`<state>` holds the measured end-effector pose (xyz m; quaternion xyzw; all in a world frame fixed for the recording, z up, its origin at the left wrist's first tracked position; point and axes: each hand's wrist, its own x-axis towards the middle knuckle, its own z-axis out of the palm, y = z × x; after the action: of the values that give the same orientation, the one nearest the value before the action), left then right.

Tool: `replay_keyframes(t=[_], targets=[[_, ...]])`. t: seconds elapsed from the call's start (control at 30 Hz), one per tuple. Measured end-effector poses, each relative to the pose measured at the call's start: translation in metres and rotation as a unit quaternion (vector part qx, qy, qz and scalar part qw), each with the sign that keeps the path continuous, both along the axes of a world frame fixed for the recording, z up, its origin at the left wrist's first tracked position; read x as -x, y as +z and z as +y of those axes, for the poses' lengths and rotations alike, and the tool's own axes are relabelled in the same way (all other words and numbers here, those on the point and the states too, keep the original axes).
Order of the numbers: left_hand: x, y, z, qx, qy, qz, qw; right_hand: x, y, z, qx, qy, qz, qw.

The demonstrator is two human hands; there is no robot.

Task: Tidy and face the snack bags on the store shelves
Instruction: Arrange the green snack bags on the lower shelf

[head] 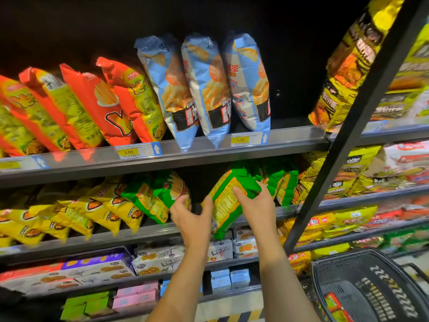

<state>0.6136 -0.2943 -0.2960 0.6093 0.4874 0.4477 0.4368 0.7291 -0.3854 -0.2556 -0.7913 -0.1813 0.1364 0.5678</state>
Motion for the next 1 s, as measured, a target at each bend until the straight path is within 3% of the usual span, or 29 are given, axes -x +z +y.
replay_keyframes(t=[0.13,0.23,0.33,0.43,0.57,0.67,0.73,0.9,1.0], targets=[[-0.003,0.009,-0.044,-0.147,-0.199,0.155,0.956,-0.002,0.005,-0.027,-0.033,0.042,0.038,0.998],[-0.003,0.013,-0.065,-0.175,-0.246,0.253,0.919,0.000,0.009,-0.054,-0.054,0.052,0.043,0.996],[0.002,0.012,-0.089,-0.184,-0.238,0.276,0.913,0.005,0.012,-0.081,-0.058,0.079,0.048,0.994],[0.007,0.014,-0.110,-0.143,-0.236,0.215,0.937,0.008,0.021,-0.109,-0.055,0.114,0.065,0.990],[0.023,0.033,-0.138,0.047,-0.256,0.053,0.964,0.011,0.032,-0.151,-0.092,0.129,0.098,0.983],[0.035,0.043,-0.152,0.201,-0.268,-0.057,0.940,0.015,0.031,-0.176,-0.084,0.131,0.091,0.984],[0.041,0.050,-0.160,0.253,-0.287,-0.108,0.918,0.018,0.028,-0.188,-0.068,0.154,0.113,0.979],[0.053,0.064,-0.175,0.301,-0.334,-0.158,0.879,0.036,0.028,-0.203,-0.091,0.230,0.209,0.946],[0.056,0.070,-0.181,0.297,-0.336,-0.137,0.883,0.042,0.029,-0.205,-0.134,0.226,0.240,0.935]])
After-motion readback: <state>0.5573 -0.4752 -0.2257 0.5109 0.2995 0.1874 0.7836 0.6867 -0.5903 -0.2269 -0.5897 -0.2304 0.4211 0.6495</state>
